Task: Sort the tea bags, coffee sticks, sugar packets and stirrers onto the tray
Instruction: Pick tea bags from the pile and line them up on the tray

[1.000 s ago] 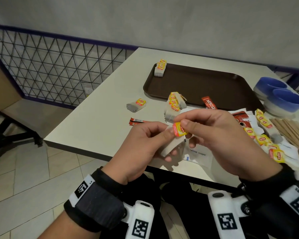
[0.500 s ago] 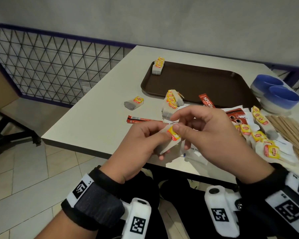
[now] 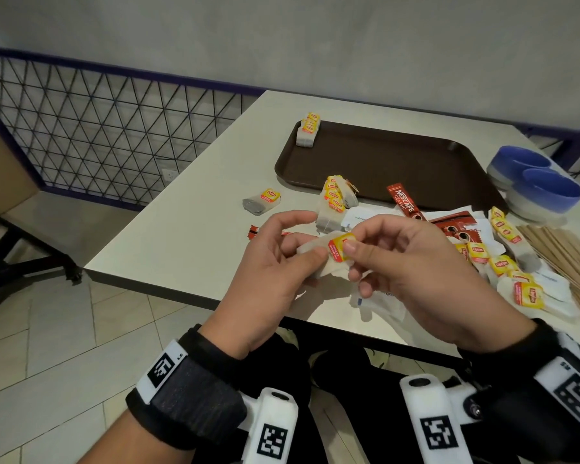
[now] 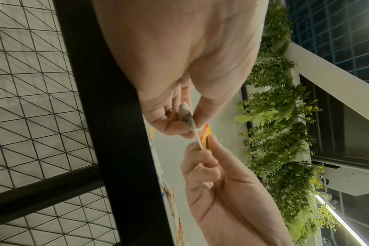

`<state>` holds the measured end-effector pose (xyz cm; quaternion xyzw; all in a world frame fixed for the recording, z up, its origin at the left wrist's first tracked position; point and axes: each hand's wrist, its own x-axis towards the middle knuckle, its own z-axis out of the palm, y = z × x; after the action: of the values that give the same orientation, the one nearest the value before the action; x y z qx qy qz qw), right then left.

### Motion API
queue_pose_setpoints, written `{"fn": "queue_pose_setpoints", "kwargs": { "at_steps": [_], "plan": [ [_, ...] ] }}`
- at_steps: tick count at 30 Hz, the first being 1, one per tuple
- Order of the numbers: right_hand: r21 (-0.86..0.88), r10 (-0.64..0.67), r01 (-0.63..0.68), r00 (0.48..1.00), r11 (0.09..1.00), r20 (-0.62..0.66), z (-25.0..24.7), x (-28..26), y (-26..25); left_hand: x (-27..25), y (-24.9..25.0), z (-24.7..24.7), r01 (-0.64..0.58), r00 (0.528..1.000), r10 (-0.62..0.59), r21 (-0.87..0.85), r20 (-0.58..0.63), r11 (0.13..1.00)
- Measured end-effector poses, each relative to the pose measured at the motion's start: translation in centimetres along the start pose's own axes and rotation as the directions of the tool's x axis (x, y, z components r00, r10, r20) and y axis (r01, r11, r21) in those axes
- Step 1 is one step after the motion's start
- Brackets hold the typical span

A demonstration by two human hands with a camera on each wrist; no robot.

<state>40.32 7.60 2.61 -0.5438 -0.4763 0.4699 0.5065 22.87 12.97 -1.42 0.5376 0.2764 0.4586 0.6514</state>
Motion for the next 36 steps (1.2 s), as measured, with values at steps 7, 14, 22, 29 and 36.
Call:
{"fn": "queue_pose_setpoints", "kwargs": {
  "at_steps": [7, 14, 22, 29, 36],
  "plan": [
    [0.071, 0.000, 0.003, 0.999, 0.997, -0.036, 0.25, 0.16, -0.02, -0.26, -0.31, -0.06, -0.098, 0.995, 0.101, 0.112, -0.021, 0.989],
    [-0.044, -0.147, 0.144, 0.986, 0.989, -0.075, 0.20, 0.16, -0.07, -0.11, -0.66, 0.10, -0.152, 0.987, 0.159, 0.214, -0.017, 0.965],
    [-0.132, -0.218, 0.206, 0.973, 0.969, -0.077, 0.10, 0.16, -0.32, -0.04, -0.74, 0.04, -0.135, 0.989, 0.143, 0.164, -0.041, 0.977],
    [-0.255, -0.299, 0.272, 0.951, 0.928, -0.074, 0.12, 0.05, -0.55, -0.17, -0.66, 0.01, -0.123, 0.992, 0.128, 0.185, -0.018, 0.975],
    [-0.374, -0.336, 0.286, 0.939, 0.882, -0.075, 0.33, -0.08, -0.70, -0.09, -0.60, -0.30, -0.106, 0.994, 0.098, 0.219, 0.048, 0.970]
  ]
}}
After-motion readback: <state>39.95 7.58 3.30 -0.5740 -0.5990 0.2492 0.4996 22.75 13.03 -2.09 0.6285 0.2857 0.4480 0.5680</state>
